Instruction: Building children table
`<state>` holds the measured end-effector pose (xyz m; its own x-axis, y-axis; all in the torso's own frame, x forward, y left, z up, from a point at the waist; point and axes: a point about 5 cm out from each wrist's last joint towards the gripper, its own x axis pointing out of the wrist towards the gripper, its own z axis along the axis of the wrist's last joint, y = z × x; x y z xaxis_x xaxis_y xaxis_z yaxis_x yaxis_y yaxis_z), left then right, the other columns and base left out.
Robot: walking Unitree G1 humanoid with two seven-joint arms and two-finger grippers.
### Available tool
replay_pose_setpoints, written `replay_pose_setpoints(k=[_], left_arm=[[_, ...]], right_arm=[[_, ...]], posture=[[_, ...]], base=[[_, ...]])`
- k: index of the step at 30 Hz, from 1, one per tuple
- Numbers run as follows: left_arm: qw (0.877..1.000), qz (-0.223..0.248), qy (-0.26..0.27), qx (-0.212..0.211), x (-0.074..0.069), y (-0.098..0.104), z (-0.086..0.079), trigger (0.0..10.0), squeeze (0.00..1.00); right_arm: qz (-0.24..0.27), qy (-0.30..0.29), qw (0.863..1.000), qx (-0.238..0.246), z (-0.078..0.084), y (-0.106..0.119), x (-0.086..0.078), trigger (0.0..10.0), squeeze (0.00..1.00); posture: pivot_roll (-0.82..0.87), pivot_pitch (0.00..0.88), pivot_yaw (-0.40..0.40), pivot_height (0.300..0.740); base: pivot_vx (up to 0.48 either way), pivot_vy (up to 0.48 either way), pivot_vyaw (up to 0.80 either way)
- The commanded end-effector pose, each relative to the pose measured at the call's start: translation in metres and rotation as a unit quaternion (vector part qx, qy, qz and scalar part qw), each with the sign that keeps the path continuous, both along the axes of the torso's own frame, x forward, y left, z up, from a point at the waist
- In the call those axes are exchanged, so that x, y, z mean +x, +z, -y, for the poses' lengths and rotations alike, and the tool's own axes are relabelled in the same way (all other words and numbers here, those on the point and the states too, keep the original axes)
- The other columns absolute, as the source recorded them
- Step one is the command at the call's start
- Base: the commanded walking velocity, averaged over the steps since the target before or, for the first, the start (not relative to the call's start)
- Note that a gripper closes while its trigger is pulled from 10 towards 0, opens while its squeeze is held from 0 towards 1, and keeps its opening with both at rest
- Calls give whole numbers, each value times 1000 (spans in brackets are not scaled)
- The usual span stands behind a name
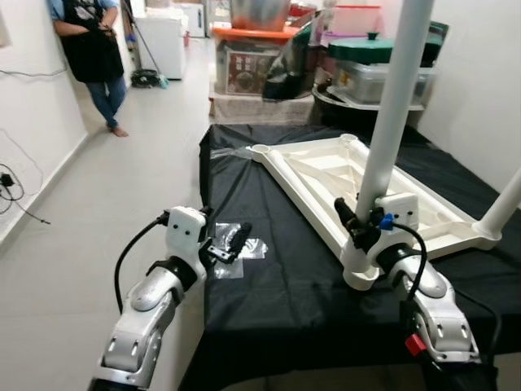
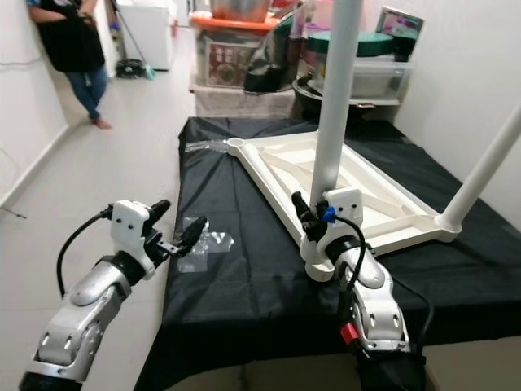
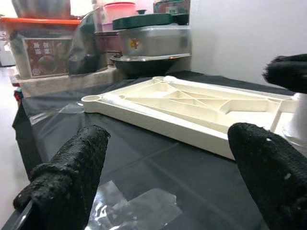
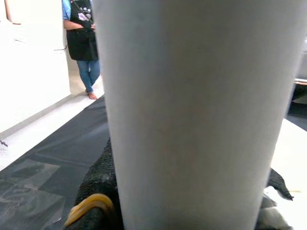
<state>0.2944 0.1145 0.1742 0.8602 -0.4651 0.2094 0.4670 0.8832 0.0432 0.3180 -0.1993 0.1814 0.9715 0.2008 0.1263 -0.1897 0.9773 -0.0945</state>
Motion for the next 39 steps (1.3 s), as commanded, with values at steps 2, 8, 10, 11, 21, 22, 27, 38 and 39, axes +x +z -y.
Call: replay_pose_setpoints(k=[2,8,10,11,21,22,27,38,39], left_arm=[[1000,-1,2,9,1,-2,-1,10000,0],[1000,-4,5,13,3,-3,0,10000,0],[1000,-7,7,13,2,-5,-1,10000,0],[1000,-8,10,8,2,-5,-1,10000,0],[1000,-5,17,6,3,-4,-4,10000,0],[1000,-5,17,5,3,-4,-5,10000,0],[1000,-5,17,3,4,-3,-6,10000,0],[1000,-3,21,4,5,-2,-7,10000,0],[1000,-3,22,4,5,-2,-8,10000,0]], right_arm=[[8,4,1000,9,-4,1,-1,10000,0],[5,8,1000,16,-10,-3,-2,10000,0],[5,4,1000,18,-10,-4,-3,10000,0],[6,0,1000,19,-8,-4,-3,10000,0],[11,-10,1000,21,-6,-3,-2,10000,0],[12,-10,1000,21,-6,-3,-2,10000,0],[13,-8,1000,22,-7,-2,-1,10000,0],[23,23,999,26,-19,3,5,10000,0],[25,32,999,29,-23,3,6,10000,0]], posture=[[38,0,-58,740],[34,0,-59,740],[33,0,-59,740],[32,0,-58,740],[36,0,-53,740],[36,0,-53,740],[39,0,-52,740],[50,0,-59,740],[54,0,-60,740]], base=[[0,0,0],[0,-394,0],[0,-428,0],[0,0,0],[0,0,0],[0,0,0],[0,0,0],[0,0,0],[0,0,0]])
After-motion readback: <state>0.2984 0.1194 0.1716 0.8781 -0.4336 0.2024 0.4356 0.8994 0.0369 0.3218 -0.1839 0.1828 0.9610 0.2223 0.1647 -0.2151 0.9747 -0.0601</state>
